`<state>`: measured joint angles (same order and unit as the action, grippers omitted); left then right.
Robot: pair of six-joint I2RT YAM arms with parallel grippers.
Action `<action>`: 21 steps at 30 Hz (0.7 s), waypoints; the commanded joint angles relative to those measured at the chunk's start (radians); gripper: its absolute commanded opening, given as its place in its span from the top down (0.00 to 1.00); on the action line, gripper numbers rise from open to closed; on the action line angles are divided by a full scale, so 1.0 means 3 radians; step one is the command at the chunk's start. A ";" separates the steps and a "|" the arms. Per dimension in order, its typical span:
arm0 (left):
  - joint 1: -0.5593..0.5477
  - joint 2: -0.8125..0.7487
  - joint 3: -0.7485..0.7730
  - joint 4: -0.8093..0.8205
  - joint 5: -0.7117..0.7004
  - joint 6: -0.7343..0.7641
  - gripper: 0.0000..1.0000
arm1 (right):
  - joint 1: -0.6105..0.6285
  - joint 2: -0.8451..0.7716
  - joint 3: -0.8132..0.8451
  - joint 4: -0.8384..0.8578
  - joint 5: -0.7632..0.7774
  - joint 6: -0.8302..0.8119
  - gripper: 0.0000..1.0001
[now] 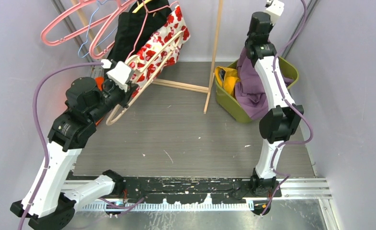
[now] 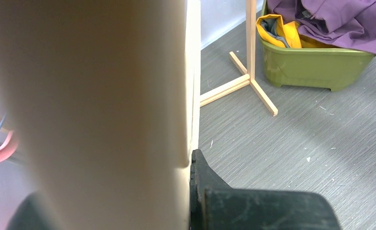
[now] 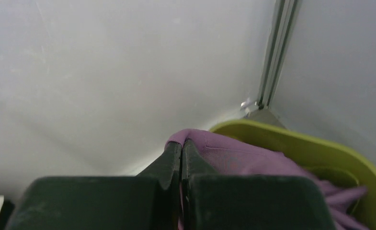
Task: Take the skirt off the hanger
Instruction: Place the skirt in the bin.
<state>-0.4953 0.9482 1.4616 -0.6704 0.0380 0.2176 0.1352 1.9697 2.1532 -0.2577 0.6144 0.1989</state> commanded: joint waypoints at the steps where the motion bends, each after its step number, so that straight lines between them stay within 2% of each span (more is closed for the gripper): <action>1: 0.0020 0.0023 0.0070 0.0231 0.0016 -0.0017 1.00 | 0.0017 -0.0583 -0.0439 0.0126 -0.0190 0.0498 0.99; 6: 0.0020 -0.0009 0.0036 0.0198 0.0035 -0.0063 1.00 | 0.0016 -0.1086 -0.1545 0.0273 -0.0010 0.0785 0.99; 9: 0.0020 0.0049 0.0090 0.0105 0.0037 -0.0074 1.00 | 0.0022 -0.1271 -0.2095 0.0163 -0.0099 0.0957 0.99; 12: 0.0020 0.0208 0.0273 0.0045 0.0050 -0.0095 1.00 | 0.0036 -0.1345 -0.2320 -0.0061 -0.0211 0.1071 0.96; 13: 0.0023 0.0282 0.0359 0.0037 0.0074 -0.0093 1.00 | 0.0063 -0.1369 -0.2365 -0.0088 -0.0210 0.1044 0.88; 14: 0.0020 0.0365 0.0455 0.0032 0.0098 -0.0076 1.00 | 0.0103 -0.1390 -0.2389 -0.0101 -0.0157 0.0999 0.59; 15: 0.0019 0.0459 0.0572 0.0015 0.0121 -0.0057 1.00 | 0.0150 -0.1413 -0.2384 -0.0105 -0.0092 0.0912 0.45; 18: 0.0020 0.0777 0.1013 0.0000 0.0176 0.0003 1.00 | 0.0239 -0.1507 -0.2306 -0.0039 -0.0049 0.0650 0.32; 21: 0.0020 0.1293 0.1567 -0.0048 0.0238 0.0056 1.00 | 0.0255 -0.1619 -0.2165 0.0087 -0.0106 0.0486 0.28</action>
<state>-0.4953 1.2129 1.7546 -0.7200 0.0704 0.2165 0.1978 1.5852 1.4284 -0.3187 0.5739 0.4168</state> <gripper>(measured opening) 0.054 0.705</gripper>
